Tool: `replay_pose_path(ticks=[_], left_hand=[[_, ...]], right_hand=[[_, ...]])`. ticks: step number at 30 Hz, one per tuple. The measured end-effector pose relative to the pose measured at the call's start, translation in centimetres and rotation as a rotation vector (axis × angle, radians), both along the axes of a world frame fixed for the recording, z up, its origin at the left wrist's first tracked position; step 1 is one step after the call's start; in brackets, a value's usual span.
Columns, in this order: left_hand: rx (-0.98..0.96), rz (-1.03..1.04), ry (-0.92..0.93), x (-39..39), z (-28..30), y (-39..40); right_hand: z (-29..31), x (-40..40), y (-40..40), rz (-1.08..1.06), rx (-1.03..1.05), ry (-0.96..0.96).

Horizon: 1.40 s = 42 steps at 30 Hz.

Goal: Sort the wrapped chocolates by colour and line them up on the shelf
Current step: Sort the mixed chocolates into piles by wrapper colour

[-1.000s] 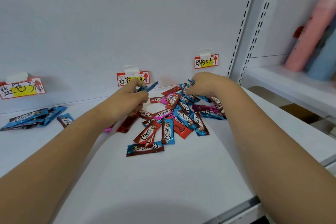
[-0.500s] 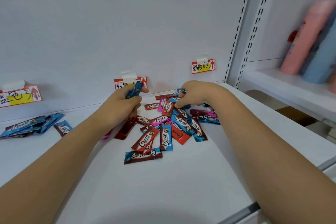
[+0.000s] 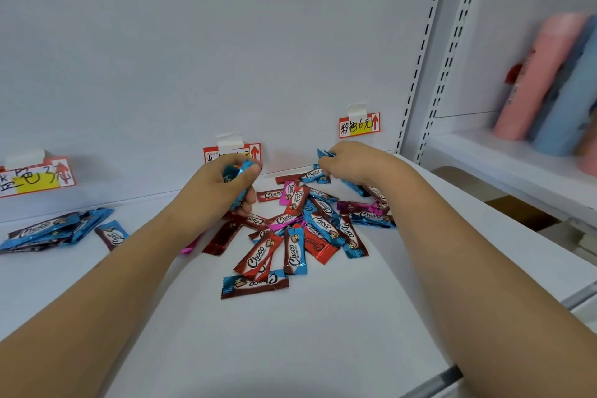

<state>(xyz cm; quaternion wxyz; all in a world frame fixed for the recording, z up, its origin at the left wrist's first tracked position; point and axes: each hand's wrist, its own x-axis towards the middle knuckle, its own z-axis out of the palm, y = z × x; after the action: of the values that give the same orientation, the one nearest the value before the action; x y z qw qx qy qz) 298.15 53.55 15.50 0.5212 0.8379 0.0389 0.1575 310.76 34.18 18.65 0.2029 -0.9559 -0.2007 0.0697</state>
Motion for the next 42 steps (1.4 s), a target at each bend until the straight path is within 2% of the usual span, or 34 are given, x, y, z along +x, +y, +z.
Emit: replay_pose_path(ticks=[3,7,13,15,17,19,25,31,36,37,39,41,42], left_hand=[[0.030,-0.025,0.067,-0.2,0.3,-0.2],[-0.034,-0.047,0.104,-0.2,0.3,-0.3],[0.011,0.054,0.130,0.1,0.1,-0.2],[-0.144,0.001,0.198,0.3,0.2,-0.1],[-0.476,-0.088,0.243,0.3,0.5,0.1],[-0.682,-0.126,0.245,0.4,0.8,0.4],[-0.715,-0.056,0.207,0.3,0.6,0.0],[-0.780,0.004,0.193,0.0,0.9,-0.3],[-0.700,0.080,0.250,0.2,0.6,-0.6],[-0.617,0.100,0.260,0.2,0.6,-0.5],[-0.331,0.124,0.282,0.1,0.8,-0.4],[-0.091,0.091,0.281,-0.2,1.3,-0.4],[-0.043,0.063,0.276,-0.3,1.5,-0.3]], right_hand=[[-0.2,0.7,-0.4,-0.055,0.035,-0.062],[-0.7,1.4,-0.8,-0.103,0.055,-0.097],[-1.4,2.4,-1.5,-0.213,0.055,-0.179],[-1.4,2.6,-2.2,-0.255,-0.043,-0.134],[-1.0,2.4,-2.8,-0.258,-0.198,-0.043],[-0.5,2.0,-2.9,-0.233,-0.291,0.006],[-0.4,1.4,-2.1,-0.121,-0.195,0.015],[-1.0,1.4,-0.6,-0.061,-0.009,-0.117],[-1.7,1.6,0.3,-0.014,0.156,-0.213],[-1.7,1.8,0.3,0.000,0.192,-0.224],[-1.9,2.0,0.0,0.043,0.205,-0.247],[-2.4,2.4,-0.3,0.092,0.120,-0.231],[-2.7,2.7,-0.4,0.112,0.060,-0.215]])
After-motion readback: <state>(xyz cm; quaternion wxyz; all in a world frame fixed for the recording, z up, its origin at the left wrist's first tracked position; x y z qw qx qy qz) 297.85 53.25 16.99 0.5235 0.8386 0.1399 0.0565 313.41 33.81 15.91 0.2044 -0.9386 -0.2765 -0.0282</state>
